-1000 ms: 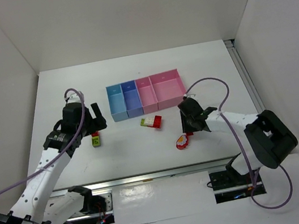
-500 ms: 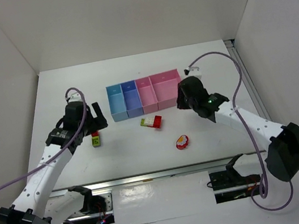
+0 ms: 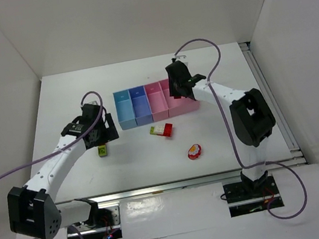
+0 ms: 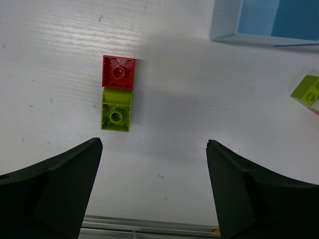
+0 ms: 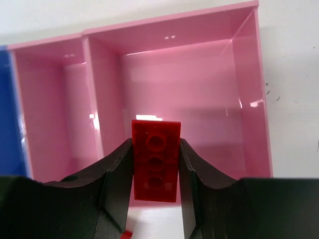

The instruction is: Sort the legos into containers by color

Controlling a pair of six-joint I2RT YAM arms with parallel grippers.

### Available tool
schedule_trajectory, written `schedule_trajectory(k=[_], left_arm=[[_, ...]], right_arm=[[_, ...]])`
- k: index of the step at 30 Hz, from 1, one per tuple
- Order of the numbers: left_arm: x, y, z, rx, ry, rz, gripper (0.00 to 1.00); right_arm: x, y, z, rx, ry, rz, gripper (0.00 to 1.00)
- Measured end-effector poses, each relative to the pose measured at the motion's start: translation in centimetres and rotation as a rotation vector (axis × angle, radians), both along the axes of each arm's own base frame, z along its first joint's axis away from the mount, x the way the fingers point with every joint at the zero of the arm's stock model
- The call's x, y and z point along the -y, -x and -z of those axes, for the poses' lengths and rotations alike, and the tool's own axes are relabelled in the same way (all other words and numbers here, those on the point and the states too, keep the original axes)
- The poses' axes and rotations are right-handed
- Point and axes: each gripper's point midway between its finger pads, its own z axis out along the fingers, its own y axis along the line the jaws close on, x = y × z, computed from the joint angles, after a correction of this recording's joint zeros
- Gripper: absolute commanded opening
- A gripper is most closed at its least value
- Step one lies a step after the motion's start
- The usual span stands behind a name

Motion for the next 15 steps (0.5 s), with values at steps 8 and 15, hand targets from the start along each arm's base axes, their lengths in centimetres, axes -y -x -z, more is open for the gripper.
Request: schedule_trajectory(k=[8, 15], left_arm=[[-1.4, -0.5, 0.6, -0.036, -0.011, -0.05, 0.94], [-1.8, -0.5, 1.9, -0.087, -0.018, -0.061, 0.94]], right_arm=[[0.9, -1.7, 1.6, -0.022, 0.011, 0.027, 0.53], [1.2, -1.9, 1.6, -0.019, 0.009, 0.036, 0.78]])
